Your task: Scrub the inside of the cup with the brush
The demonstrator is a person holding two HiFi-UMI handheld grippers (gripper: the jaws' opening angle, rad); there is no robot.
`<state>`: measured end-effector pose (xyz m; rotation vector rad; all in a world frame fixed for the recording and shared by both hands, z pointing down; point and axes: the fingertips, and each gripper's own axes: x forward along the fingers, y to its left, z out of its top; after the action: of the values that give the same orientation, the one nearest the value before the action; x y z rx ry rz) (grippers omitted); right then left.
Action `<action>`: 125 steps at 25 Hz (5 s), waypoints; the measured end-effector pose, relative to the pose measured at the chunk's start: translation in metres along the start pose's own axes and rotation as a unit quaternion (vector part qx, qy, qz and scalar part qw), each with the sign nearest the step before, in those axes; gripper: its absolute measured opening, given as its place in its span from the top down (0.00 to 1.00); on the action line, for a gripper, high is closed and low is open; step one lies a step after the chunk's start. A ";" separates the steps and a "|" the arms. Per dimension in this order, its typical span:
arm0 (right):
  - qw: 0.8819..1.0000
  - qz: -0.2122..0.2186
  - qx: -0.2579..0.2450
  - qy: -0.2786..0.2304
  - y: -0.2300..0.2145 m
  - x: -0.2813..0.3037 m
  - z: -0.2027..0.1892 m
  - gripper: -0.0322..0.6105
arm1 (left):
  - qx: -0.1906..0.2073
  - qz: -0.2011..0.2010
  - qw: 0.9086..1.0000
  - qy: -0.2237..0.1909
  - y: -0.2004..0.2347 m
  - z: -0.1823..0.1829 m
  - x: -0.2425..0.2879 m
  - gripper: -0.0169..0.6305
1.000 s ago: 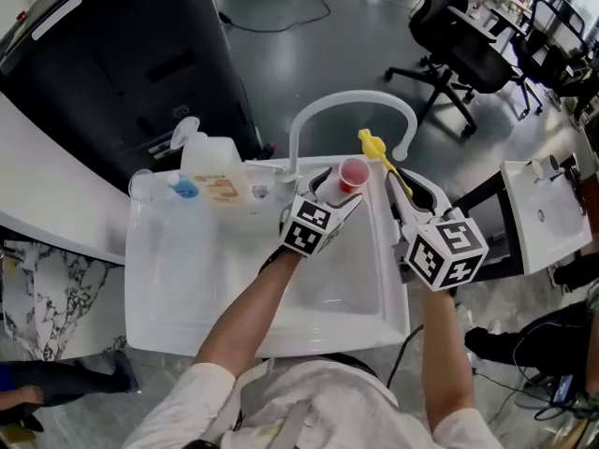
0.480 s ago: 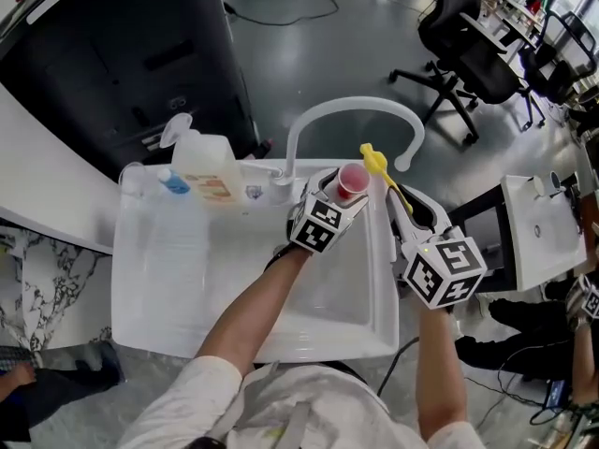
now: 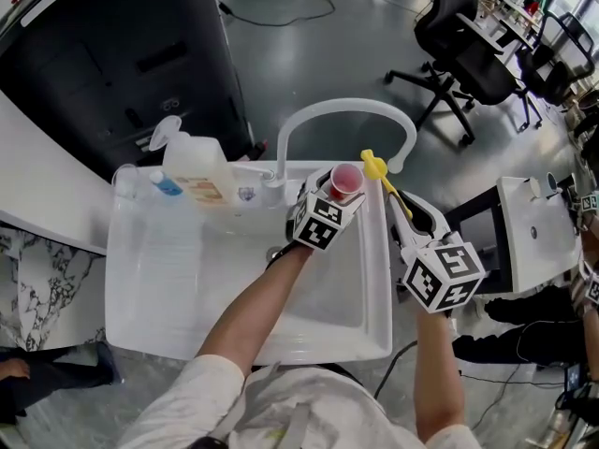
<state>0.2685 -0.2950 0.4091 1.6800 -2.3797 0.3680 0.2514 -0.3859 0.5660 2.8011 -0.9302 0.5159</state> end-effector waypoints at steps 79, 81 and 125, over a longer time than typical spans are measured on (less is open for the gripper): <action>0.905 0.287 -0.284 0.136 0.198 0.024 0.024 0.90 | 0.340 0.041 0.929 0.136 0.056 0.041 -0.247 0.52; 0.898 0.292 -0.294 0.147 0.202 0.028 0.019 0.90 | 0.360 0.043 0.921 0.140 0.054 0.041 -0.248 0.52; 0.904 0.276 -0.276 0.171 0.217 0.044 0.004 0.90 | 0.383 0.035 0.910 0.155 0.050 0.024 -0.246 0.52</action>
<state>0.0487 -0.2658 0.4008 0.6269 -2.3354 0.0412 0.0442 -0.2957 0.4551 3.1583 -0.8921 1.5866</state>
